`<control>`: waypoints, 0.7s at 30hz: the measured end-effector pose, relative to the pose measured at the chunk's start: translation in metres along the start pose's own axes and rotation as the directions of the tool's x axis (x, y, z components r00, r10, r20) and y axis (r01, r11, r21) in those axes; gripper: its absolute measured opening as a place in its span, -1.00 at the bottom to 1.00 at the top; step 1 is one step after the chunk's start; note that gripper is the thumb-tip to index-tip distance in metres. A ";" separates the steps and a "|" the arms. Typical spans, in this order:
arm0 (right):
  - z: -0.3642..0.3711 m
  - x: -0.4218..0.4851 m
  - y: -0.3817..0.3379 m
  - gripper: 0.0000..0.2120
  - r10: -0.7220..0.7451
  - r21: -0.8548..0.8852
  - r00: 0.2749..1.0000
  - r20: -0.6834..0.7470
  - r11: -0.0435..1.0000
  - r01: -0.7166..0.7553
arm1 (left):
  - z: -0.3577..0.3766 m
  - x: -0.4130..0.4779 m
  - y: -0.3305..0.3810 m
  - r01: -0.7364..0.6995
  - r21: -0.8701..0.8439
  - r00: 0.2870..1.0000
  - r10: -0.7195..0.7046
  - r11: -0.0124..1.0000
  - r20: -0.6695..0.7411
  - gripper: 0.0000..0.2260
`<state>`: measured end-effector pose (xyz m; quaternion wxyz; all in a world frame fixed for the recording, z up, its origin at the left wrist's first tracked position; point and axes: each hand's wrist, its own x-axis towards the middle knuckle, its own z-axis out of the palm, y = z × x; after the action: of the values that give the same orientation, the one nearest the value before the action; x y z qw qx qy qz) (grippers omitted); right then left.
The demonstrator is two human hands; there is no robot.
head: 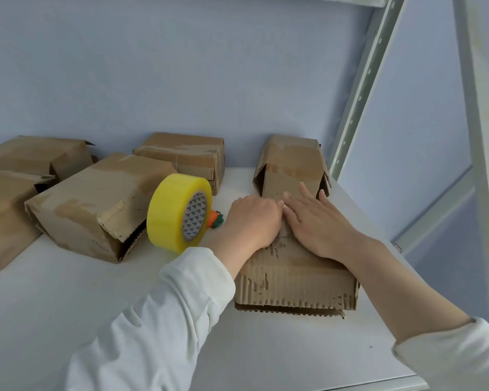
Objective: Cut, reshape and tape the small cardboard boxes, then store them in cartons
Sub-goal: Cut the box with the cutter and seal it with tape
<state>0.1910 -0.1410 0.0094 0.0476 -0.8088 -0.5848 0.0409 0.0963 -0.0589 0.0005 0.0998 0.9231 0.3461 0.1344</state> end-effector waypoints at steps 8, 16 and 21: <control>-0.005 -0.003 -0.003 -0.55 0.075 0.079 0.997 -0.006 0.994 -0.074 | -0.008 -0.009 0.005 0.006 0.033 0.996 -0.003 0.999 -0.090 -0.62; -0.001 -0.015 -0.001 -0.67 0.099 -0.021 0.990 -0.095 0.995 -0.102 | -0.005 -0.018 0.006 0.021 -0.015 0.983 -0.018 1.000 0.183 -0.57; -0.007 -0.022 -0.005 -0.66 0.245 -0.026 0.969 -0.039 0.969 -0.247 | -0.023 -0.030 0.013 0.055 0.113 0.996 -0.064 0.992 0.070 -0.49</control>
<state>0.1800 -0.1607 0.0170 0.0402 -0.8763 -0.4796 0.0231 0.0749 -0.0866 0.0202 0.0647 0.9209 0.3765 0.0780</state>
